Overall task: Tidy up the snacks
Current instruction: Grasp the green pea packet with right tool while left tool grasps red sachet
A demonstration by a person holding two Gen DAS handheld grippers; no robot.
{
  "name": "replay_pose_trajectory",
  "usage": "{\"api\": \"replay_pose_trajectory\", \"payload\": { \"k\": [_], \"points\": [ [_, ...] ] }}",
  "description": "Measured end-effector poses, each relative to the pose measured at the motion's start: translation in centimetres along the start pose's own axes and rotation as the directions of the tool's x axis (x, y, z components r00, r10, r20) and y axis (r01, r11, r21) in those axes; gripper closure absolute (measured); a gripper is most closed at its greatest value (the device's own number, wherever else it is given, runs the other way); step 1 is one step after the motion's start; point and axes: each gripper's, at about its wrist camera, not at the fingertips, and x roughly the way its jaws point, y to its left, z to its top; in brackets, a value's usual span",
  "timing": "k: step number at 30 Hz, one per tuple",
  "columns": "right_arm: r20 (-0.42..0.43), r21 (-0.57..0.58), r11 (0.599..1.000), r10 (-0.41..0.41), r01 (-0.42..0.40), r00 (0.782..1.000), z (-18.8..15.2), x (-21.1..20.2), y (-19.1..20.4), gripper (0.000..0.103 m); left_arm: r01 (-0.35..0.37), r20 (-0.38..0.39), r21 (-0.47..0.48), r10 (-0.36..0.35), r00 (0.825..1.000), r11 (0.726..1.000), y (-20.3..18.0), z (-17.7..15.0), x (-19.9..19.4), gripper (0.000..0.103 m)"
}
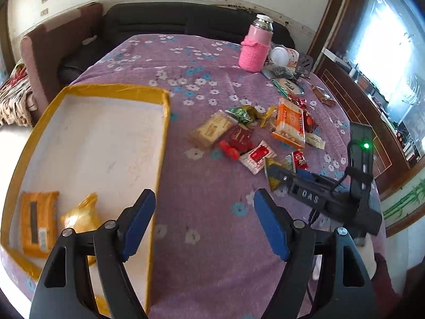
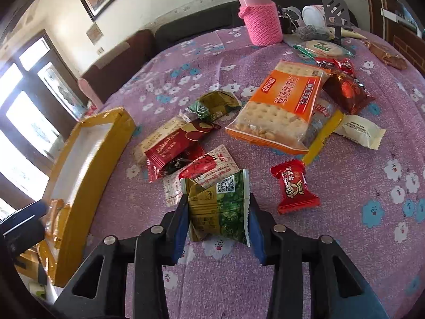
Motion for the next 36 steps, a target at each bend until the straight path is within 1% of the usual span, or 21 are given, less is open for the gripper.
{"api": "replay_pose_trajectory", "payload": {
  "k": [3,6,9,11,12,14,16,17,19,20,21,23,24,25,26,27,29,32,33,35,36],
  "points": [
    [0.025,0.018,0.999,0.044,-0.045,0.999,-0.3,-0.5,-1.0,0.065,-0.012,-0.004,0.059,0.012,1.000,0.998,-1.7,1.2,1.9,0.026],
    [0.044,0.069,0.993,0.089,-0.092,0.995,-0.1,-1.2,-2.1,0.065,-0.006,-0.022,0.113,0.008,1.000,0.994,-3.1,1.8,3.8,0.026],
    [0.119,0.137,0.984,0.097,-0.113,0.988,0.5,-3.2,-4.2,0.065,0.009,-0.053,0.184,0.001,0.999,0.983,-4.9,2.2,5.9,0.026],
    [0.153,0.186,0.976,0.084,-0.112,0.985,0.9,-4.2,-5.8,0.065,0.041,-0.068,0.254,-0.025,0.997,0.966,-6.4,2.3,7.1,0.027],
    [0.162,0.209,0.971,0.084,-0.117,0.983,1.1,-4.5,-6.6,0.065,0.064,-0.081,0.300,-0.042,0.996,0.952,-7.5,2.4,7.8,0.027],
    [0.170,0.256,0.960,0.073,-0.116,0.983,1.4,-4.7,-8.3,0.065,0.069,-0.093,0.354,-0.039,0.995,0.933,-8.7,2.7,8.9,0.027],
    [0.169,0.287,0.949,0.081,-0.128,0.982,1.5,-4.7,-9.1,0.065,0.052,-0.081,0.404,-0.021,0.997,0.914,-9.7,3.4,10.2,0.027],
    [0.167,0.297,0.945,0.090,-0.137,0.982,1.6,-4.7,-9.4,0.065,0.059,-0.085,0.415,-0.026,0.996,0.908,-9.9,3.7,10.8,0.027],
    [0.163,0.296,0.945,0.096,-0.141,0.982,1.6,-4.5,-9.3,0.065,0.083,-0.125,0.428,-0.032,0.992,0.900,-10.1,4.2,12.4,0.028],
    [0.161,0.291,0.946,0.098,-0.143,0.982,1.6,-4.4,-9.1,0.065,0.080,-0.130,0.439,-0.025,0.991,0.895,-10.2,4.2,12.9,0.028],
    [0.160,0.285,0.947,0.103,-0.146,0.982,1.7,-4.3,-9.0,0.065,0.070,-0.118,0.466,-0.017,0.993,0.882,-10.4,4.2,13.1,0.028],
    [0.158,0.275,0.950,0.105,-0.146,0.982,1.8,-4.2,-9.0,0.065,0.082,-0.127,0.486,-0.023,0.992,0.870,-10.8,4.1,13.2,0.028],
    [0.155,0.271,0.952,0.106,-0.145,0.982,1.9,-4.1,-8.8,0.065,0.093,-0.136,0.489,-0.030,0.990,0.867,-11.1,4.0,13.2,0.030],
    [0.152,0.269,0.952,0.108,-0.146,0.982,1.9,-4.1,-8.7,0.065,0.109,-0.148,0.491,-0.041,0.988,0.864,-11.4,3.8,13.2,0.036],
    [0.151,0.269,0.952,0.110,-0.148,0.982,1.8,-4.1,-8.8,0.065,0.135,-0.171,0.490,-0.057,0.984,0.861,-11.6,3.6,13.3,0.053],
    [0.150,0.269,0.952,0.109,-0.147,0.983,1.9,-4.0,-8.7,0.065,0.148,-0.198,0.492,-0.055,0.979,0.858,-11.8,3.2,13.6,0.060],
    [0.151,0.270,0.952,0.107,-0.145,0.983,1.8,-4.0,-8.7,0.065,0.153,-0.187,0.484,-0.068,0.980,0.862,-11.9,3.0,13.5,0.061],
    [0.153,0.273,0.951,0.106,-0.145,0.982,1.8,-4.0,-8.7,0.065,0.132,-0.165,0.452,-0.063,0.984,0.882,-11.3,3.4,13.6,0.061],
    [0.152,0.273,0.951,0.107,-0.145,0.983,1.8,-4.1,-8.7,0.065,0.122,-0.157,0.435,-0.058,0.986,0.892,-11.0,3.5,13.8,0.055],
    [0.150,0.276,0.950,0.108,-0.147,0.983,1.8,-4.0,-8.7,0.065,0.129,-0.158,0.416,-0.068,0.985,0.900,-11.0,3.5,14.0,0.043],
    [0.150,0.277,0.950,0.109,-0.147,0.983,1.8,-4.0,-8.7,0.065,0.123,-0.155,0.420,-0.062,0.986,0.899,-11.4,3.4,14.1,0.042]
  ]
}}
